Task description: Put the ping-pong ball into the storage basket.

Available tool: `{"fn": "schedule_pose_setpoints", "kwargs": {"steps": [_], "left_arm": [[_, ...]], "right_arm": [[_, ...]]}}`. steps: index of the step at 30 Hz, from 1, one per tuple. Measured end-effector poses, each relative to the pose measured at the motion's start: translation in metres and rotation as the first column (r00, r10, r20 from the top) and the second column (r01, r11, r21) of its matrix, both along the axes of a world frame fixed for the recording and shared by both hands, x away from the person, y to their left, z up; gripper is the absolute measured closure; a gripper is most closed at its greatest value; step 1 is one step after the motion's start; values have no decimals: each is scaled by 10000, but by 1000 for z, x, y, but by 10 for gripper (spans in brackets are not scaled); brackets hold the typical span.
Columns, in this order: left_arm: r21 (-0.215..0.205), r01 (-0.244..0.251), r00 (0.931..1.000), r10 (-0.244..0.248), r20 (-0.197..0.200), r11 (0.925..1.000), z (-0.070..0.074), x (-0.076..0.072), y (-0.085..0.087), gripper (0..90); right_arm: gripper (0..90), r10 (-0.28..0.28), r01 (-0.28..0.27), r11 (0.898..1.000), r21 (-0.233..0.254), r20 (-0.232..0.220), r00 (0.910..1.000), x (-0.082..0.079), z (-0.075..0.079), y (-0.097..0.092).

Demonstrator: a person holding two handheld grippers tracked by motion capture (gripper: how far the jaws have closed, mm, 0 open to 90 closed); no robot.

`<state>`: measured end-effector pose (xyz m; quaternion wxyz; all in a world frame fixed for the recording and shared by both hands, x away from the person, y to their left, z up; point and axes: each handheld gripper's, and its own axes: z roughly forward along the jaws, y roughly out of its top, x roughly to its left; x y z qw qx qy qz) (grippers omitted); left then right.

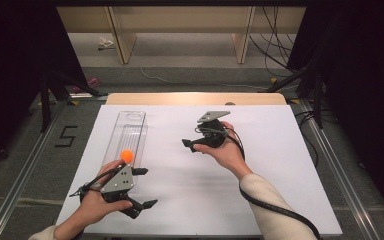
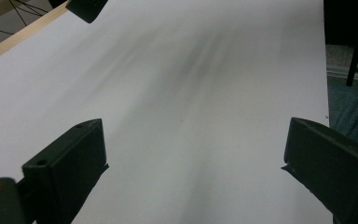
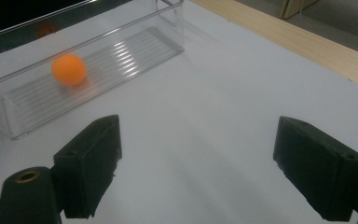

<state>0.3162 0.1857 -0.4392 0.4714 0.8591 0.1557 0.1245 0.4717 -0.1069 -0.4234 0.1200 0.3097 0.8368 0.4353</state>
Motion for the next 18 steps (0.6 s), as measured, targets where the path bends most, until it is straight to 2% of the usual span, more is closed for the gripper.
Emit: {"fn": "schedule_pose_setpoints", "kwargs": {"steps": [18], "left_arm": [[-11, -54, 10000, 54, 10, 10000, 0, 0, 0, 52]], "right_arm": [[164, -464, 463, 9989, 114, 16, 9989, -14, -1, -36]]}}
